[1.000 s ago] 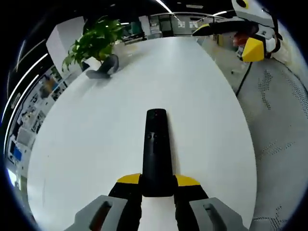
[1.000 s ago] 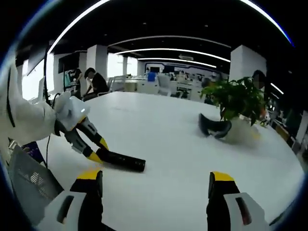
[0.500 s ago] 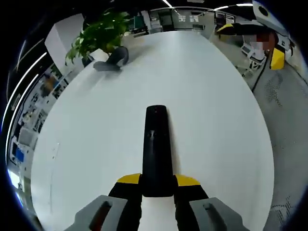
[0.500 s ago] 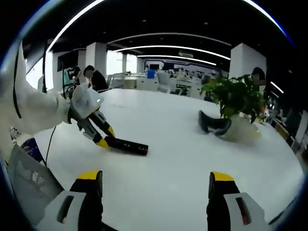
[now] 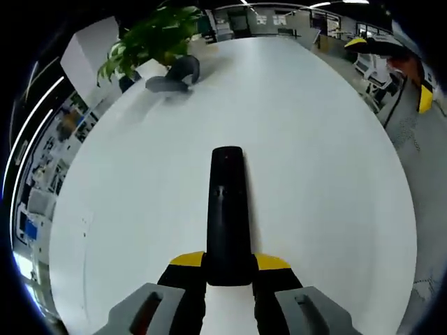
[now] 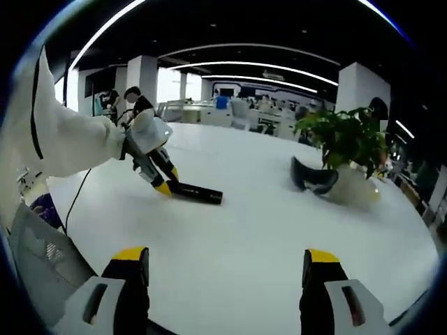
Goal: Press the specified remote control buttons in sequence, fully releasing each button before pressing the next.
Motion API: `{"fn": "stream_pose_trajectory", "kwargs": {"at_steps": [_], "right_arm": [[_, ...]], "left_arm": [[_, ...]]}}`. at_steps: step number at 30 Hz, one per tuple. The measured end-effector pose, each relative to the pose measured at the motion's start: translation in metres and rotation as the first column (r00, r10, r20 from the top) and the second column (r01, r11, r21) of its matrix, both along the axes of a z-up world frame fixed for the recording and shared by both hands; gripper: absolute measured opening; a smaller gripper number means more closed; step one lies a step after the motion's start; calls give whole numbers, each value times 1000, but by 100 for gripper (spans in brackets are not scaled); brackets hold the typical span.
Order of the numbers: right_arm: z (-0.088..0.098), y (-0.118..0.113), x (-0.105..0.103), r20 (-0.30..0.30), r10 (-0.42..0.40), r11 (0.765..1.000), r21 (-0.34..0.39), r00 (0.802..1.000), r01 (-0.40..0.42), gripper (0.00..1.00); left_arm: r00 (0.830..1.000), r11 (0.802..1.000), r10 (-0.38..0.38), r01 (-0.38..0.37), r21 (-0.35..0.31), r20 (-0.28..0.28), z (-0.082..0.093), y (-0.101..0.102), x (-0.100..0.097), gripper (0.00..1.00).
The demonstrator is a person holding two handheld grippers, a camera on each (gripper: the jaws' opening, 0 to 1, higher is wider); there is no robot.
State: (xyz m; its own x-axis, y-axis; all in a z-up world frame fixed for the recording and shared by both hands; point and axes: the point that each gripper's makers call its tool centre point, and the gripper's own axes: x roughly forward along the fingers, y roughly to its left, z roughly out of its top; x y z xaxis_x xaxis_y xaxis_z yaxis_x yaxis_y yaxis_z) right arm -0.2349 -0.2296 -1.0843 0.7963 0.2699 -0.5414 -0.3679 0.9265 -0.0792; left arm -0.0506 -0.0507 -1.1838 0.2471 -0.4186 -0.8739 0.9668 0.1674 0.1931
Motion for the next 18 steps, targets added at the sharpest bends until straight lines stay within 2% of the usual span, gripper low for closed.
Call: {"fn": "stream_pose_trajectory", "kwargs": {"at_steps": [11,16,18], "right_arm": [[-8,4,-2,-31,26,999,-27,999,-26,89],[-10,3,-2,-42,19,999,-27,999,-20,89],[-11,2,-2,-46,20,999,-31,999,-22,88]], "left_arm": [[999,997,-46,45,63,15,-5,1,37,24],[999,996,-50,49,73,9,-5,1,53,24],[997,993,-70,67,99,26,-6,2,60,24]]}}
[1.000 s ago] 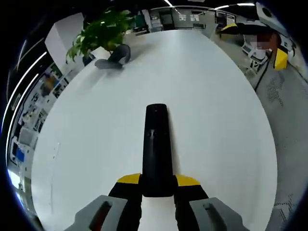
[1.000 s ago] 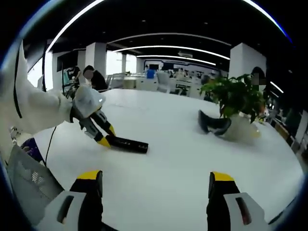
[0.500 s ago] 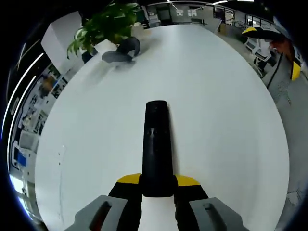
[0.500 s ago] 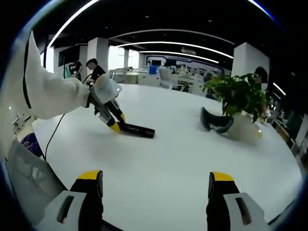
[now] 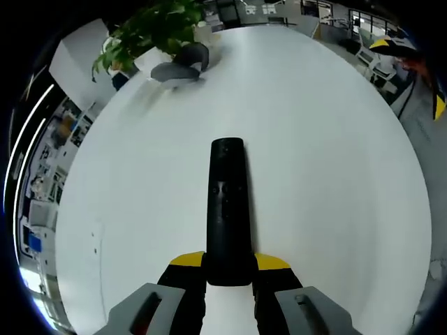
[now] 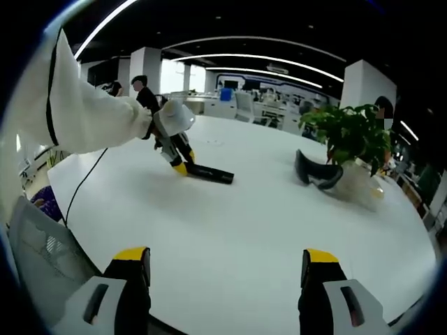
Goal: Press the specified remote control buttons in sequence, fully releasing each button before pressing the next.
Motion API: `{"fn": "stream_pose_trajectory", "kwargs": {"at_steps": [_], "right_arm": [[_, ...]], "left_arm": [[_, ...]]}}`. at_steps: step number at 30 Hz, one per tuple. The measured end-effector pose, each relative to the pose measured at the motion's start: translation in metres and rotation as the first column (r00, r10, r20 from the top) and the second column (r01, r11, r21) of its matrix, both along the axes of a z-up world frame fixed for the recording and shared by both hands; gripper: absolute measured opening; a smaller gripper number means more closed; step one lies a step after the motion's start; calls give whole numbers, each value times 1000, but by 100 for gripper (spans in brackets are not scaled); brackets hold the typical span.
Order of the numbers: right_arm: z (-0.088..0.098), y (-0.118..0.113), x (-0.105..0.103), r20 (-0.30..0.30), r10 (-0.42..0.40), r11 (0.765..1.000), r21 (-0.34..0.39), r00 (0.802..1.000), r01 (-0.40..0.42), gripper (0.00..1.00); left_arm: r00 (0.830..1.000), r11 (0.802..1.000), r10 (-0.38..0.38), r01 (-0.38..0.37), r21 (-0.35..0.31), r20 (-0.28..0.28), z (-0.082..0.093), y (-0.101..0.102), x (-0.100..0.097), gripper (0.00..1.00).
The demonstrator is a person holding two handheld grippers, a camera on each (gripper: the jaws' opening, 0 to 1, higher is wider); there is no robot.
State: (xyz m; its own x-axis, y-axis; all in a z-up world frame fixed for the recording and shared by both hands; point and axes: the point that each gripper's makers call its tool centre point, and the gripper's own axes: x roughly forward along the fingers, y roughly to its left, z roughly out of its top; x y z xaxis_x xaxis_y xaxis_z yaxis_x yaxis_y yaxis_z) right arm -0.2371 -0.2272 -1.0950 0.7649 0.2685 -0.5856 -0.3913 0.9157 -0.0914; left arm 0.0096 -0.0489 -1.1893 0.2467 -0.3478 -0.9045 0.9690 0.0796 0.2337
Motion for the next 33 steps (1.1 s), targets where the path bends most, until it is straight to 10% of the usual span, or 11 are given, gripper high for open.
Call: {"fn": "stream_pose_trajectory", "kwargs": {"at_steps": [20,24,33], "right_arm": [[-7,3,-1,-27,15,999,-34,1000,-16,88],[-8,3,-1,-31,17,999,-40,999,-19,89],[-2,2,-1,-7,13,1000,-28,1000,-13,89]], "left_arm": [[992,999,30,-34,-30,-126,0,-1,16,24],[997,999,-18,14,-51,-71,3,-2,17,30],[961,950,276,-267,-161,36,11,7,32,51]]}}
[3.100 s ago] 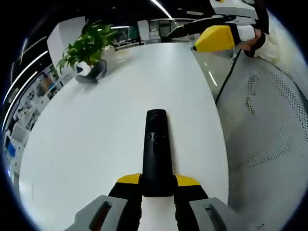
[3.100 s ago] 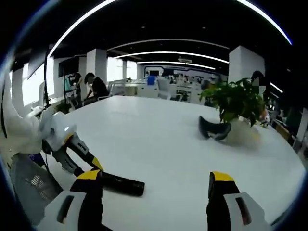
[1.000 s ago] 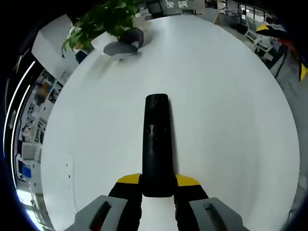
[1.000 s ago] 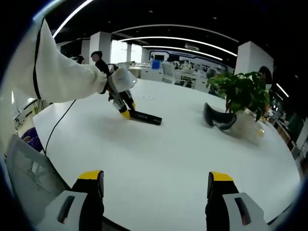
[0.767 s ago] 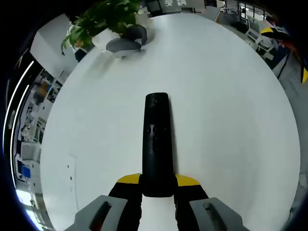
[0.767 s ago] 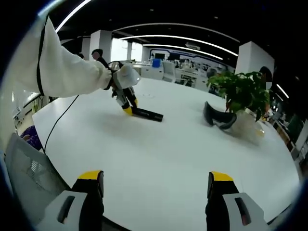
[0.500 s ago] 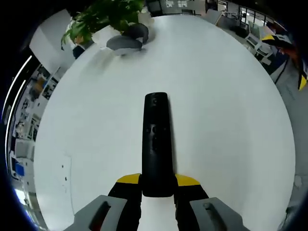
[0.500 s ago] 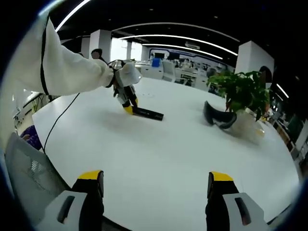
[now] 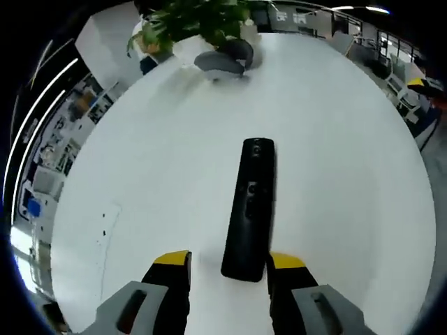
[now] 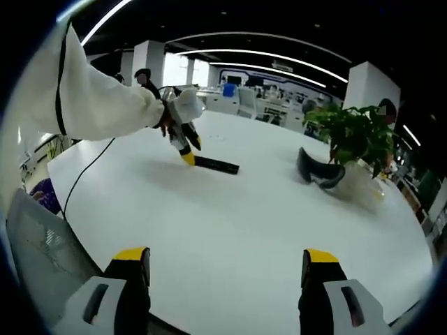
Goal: Press the specified remote control buttons in sequence, fully releasing each button before pressing the next.
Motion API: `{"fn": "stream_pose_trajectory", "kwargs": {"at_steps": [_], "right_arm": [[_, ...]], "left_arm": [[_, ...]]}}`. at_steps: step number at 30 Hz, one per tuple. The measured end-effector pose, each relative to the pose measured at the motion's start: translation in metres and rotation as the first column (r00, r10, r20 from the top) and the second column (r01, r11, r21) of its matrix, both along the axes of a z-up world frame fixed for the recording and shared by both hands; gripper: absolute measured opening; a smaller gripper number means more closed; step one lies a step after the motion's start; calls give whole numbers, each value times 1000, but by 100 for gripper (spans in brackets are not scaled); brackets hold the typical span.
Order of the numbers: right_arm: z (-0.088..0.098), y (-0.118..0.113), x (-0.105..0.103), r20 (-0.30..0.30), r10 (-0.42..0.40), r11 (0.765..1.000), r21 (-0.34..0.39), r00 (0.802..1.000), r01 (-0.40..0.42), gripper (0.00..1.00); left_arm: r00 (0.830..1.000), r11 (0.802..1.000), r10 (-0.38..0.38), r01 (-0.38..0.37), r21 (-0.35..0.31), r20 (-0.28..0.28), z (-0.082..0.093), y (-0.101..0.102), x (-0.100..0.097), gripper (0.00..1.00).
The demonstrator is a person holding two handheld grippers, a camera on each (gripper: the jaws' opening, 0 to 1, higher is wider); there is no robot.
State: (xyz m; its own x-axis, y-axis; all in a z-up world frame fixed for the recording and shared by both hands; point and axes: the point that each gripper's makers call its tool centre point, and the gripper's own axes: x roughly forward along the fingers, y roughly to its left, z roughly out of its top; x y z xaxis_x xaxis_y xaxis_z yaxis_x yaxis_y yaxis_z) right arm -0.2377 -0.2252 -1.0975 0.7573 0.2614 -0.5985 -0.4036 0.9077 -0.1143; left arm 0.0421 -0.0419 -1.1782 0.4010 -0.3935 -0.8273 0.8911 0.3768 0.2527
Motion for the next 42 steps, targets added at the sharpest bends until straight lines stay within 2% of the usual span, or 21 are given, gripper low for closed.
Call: {"fn": "stream_pose_trajectory", "kwargs": {"at_steps": [1,2,3,5,6,7,11,12,14,15,18,23,26,28,31,33,36,39,40,42], "right_arm": [[1,0,0,4,-2,1000,2,1000,2,89],[2,-1,0,9,-4,1000,7,1000,4,89],[3,-1,0,10,-6,1000,11,1000,6,89],[4,-2,1,14,-8,1000,17,1000,8,90],[5,-2,1,18,-9,1000,20,1000,9,90],[6,-2,1,23,-11,1000,26,1000,10,90],[8,-2,2,28,-13,999,45,1000,12,91],[8,-1,2,27,-12,999,48,1000,11,92],[8,-1,2,29,-11,999,51,1000,9,92],[9,0,2,29,-8,999,53,1000,7,93],[8,1,2,25,-2,998,55,1000,1,96],[11,4,1,43,13,999,48,999,-15,97],[14,4,1,58,11,998,57,998,-14,97],[15,3,2,61,5,998,63,998,-9,97],[17,3,1,61,1,997,78,998,-6,97],[24,3,2,91,-3,995,100,996,-6,95],[25,3,3,92,-7,993,119,996,-4,97],[29,3,4,106,-14,991,133,994,0,98],[28,3,4,103,-16,991,133,995,2,99],[27,2,4,93,-21,991,136,995,8,99]], "left_arm": [[999,998,39,-40,-42,-15,-1,-1,-3,54],[995,992,98,-100,-82,-38,0,1,-5,54],[991,986,127,-131,-103,-45,0,3,-6,54],[983,971,185,-186,-147,-22,2,6,-5,56],[978,964,203,-210,-163,-57,0,6,-10,56],[965,948,242,-258,-184,-102,-2,7,-16,57],[952,930,276,-300,-214,-135,-3,8,-29,63],[940,912,304,-333,-237,-152,0,8,-34,65],[932,886,324,-358,-293,-160,5,5,-42,71],[926,870,344,-376,-320,-154,9,5,-46,73],[926,866,354,-378,-329,-130,14,11,-59,80],[920,838,378,-389,-382,-108,33,16,-83,85],[905,802,410,-416,-428,-112,48,18,-99,86],[896,788,439,-419,-450,-66,58,24,-106,91],[900,788,434,-404,-465,-46,66,27,-124,96],[898,788,439,-403,-465,-32,71,31,-136,97],[888,783,458,-423,-456,-37,75,38,-151,100],[873,756,487,-434,-489,-22,88,43,-167,100],[871,757,490,-435,-488,-17,90,44,-173,100],[865,766,501,-427,-480,29,94,48,-183,100]]}}
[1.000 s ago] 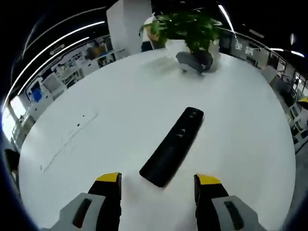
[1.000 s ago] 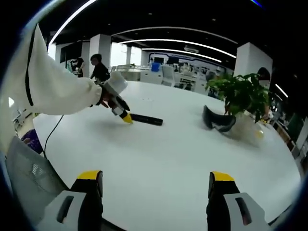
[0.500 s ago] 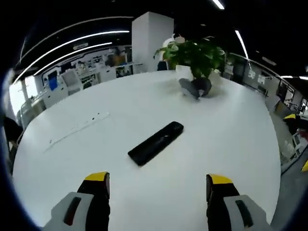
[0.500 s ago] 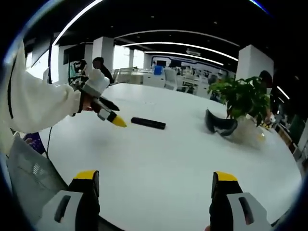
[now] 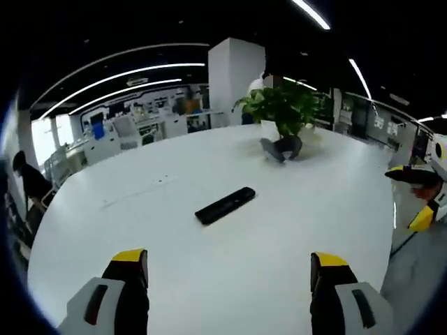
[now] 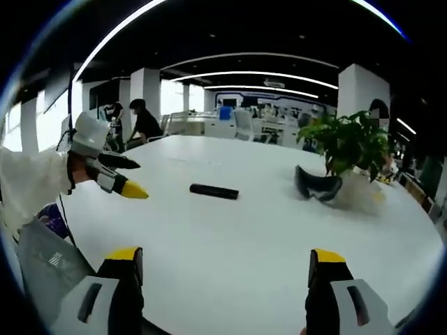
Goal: Press the specified remote control buttons in sequence, fully releasing each button before pressing the next.
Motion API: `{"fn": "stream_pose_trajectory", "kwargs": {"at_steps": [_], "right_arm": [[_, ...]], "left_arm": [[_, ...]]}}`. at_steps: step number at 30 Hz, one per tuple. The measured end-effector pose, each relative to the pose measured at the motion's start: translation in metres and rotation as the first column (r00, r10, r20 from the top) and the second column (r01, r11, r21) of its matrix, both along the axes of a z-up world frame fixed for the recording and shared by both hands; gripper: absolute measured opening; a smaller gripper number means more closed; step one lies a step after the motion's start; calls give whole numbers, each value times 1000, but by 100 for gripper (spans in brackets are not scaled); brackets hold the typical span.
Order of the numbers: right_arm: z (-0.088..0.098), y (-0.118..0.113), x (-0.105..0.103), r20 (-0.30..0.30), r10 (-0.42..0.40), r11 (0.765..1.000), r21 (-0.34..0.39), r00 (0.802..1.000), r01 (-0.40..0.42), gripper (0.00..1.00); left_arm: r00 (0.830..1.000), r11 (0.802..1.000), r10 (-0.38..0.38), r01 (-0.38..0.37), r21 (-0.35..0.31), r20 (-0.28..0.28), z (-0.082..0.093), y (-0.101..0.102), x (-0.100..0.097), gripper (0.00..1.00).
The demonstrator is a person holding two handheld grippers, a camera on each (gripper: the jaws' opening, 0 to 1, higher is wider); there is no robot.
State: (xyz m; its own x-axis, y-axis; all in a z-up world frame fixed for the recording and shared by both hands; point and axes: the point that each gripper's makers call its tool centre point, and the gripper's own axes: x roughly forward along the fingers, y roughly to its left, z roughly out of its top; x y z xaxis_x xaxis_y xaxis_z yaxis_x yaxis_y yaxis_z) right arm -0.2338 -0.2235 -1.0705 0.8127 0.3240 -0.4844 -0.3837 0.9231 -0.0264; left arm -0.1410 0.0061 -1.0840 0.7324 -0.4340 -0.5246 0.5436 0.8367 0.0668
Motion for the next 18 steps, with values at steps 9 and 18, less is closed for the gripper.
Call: {"fn": "stream_pose_trajectory", "kwargs": {"at_steps": [9,18], "right_arm": [[6,-9,1,6,-40,998,39,999,40,99],[8,-31,0,43,-106,994,0,993,107,99]], "left_arm": [[998,997,63,-63,36,13,-1,26,-53,100],[972,973,226,-228,27,67,1,60,-86,100]]}}
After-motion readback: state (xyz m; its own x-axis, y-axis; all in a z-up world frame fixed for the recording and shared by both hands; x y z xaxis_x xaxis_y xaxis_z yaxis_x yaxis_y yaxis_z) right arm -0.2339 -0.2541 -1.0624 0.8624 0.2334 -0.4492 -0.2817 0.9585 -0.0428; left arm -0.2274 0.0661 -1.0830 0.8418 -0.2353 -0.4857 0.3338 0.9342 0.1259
